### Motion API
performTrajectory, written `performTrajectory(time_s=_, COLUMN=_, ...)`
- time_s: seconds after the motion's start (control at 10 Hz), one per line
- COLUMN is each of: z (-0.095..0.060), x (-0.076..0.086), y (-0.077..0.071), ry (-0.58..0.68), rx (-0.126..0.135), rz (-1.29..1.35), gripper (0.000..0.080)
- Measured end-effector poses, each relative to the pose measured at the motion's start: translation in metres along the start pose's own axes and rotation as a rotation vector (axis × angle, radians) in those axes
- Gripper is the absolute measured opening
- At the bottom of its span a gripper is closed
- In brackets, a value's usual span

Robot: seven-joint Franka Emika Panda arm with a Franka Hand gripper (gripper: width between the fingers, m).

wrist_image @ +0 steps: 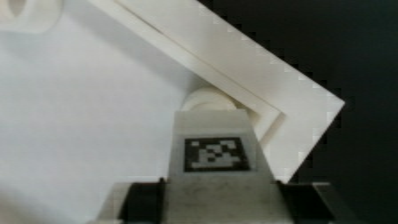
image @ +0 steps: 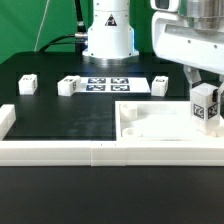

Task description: Assemble one leg

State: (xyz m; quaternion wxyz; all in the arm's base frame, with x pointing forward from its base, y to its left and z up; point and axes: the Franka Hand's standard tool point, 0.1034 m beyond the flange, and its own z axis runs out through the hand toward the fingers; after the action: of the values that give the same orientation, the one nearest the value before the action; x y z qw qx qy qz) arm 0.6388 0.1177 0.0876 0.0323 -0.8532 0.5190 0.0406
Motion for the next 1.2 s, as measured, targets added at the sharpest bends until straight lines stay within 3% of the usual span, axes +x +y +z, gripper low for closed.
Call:
performTrajectory(time_s=0.3, z=0.0013, x=-0.0064, y=-0.0022, ry=-0.01, rx=0.003, rz=0.293, gripper=0.0294)
performTrajectory(time_s=0.5, z=0.0014, x=-0.0069, y=-0.0026, ry=-0.014, rx=0.003, rz=0.322, gripper=0.0294)
performTrajectory(time_s=0.6, z=0.0015, x=-0.007, y=-0.0026, ry=-0.015, rx=0.003, rz=0.293, gripper=0.0375)
performTrajectory(time_s=0.7, z=0.001, x=-0.0057, y=-0.0027, ry=-0.016, rx=0.003, rz=0.181, gripper=0.0512)
performTrajectory(time_s=0.8, z=0.0013, x=-0.006, y=-0.0028, ry=-0.018, rx=0.004, rz=0.165, gripper=0.0512)
performTrajectory(time_s=0.9, z=0.0017, x=-0.0062, y=-0.0027, ry=-0.017, rx=0.004, rz=0.036, gripper=0.062)
performTrajectory(time_s=1.2, z=0.0032, x=-0.0045, y=-0.0016, ry=-0.017, rx=0.005, rz=-0.284, gripper=0.0648)
